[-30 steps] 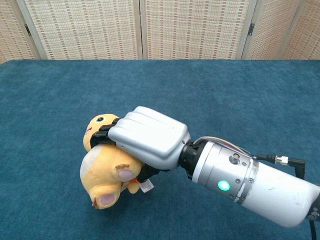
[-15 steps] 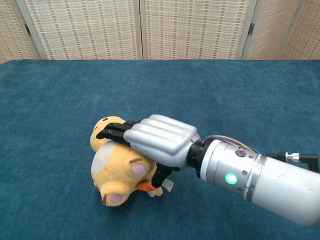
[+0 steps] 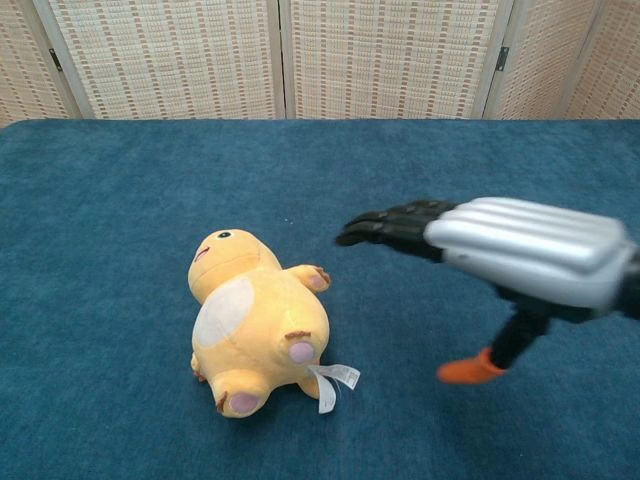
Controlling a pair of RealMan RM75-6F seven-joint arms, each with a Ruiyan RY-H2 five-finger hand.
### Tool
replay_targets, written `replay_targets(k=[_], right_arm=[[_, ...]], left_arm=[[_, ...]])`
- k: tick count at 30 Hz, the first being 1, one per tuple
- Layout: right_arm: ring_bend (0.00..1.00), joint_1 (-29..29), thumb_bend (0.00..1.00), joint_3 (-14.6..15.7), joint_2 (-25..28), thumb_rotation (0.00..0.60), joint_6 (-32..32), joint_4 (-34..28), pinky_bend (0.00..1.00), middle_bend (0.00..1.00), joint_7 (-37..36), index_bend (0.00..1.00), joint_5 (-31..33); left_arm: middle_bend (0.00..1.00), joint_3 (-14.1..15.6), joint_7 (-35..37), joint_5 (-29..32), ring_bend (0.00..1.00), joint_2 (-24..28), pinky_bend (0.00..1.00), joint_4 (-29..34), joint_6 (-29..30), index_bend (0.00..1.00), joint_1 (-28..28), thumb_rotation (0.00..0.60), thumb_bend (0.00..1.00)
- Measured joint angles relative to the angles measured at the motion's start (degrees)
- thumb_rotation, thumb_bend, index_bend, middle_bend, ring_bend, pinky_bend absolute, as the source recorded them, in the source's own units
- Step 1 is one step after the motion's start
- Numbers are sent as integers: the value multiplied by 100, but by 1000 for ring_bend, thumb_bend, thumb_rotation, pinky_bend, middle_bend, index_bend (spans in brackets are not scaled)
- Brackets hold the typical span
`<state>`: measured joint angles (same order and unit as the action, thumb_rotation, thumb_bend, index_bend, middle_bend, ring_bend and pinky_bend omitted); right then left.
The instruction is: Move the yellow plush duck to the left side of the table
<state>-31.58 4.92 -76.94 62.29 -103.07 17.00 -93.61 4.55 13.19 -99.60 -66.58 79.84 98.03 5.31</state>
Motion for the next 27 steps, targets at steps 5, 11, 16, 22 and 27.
replay_targets(k=[5,11,16,22,27], right_arm=[[0,1036,106,553,485,600,1744,398,0,0,-459,0,-502],[0,2225,106,996,774,600,3362,1719,0,0,-1930,0,-725],[0,2871,106,1126,925,600,4083,2711,0,0,-3109,0,-786],[0,3282,107,1071,993,600,4273,3465,0,0,-4094,0,-605],[0,3425,108,951,989,600,4187,3896,0,0,-4747,0,-421]], left_arm=[[65,125,-190,-746,78,-124,227,100,-14,34,-253,600,281],[82,202,-1091,-1471,75,-210,175,991,-776,73,-857,600,281],[95,47,-1839,-1595,66,-475,151,1789,-1908,98,-1477,600,281],[94,-437,-2824,-1004,57,-1112,150,2350,-3475,98,-2212,600,280],[94,-987,-3730,89,54,-1906,150,2372,-4394,98,-2800,600,278]])
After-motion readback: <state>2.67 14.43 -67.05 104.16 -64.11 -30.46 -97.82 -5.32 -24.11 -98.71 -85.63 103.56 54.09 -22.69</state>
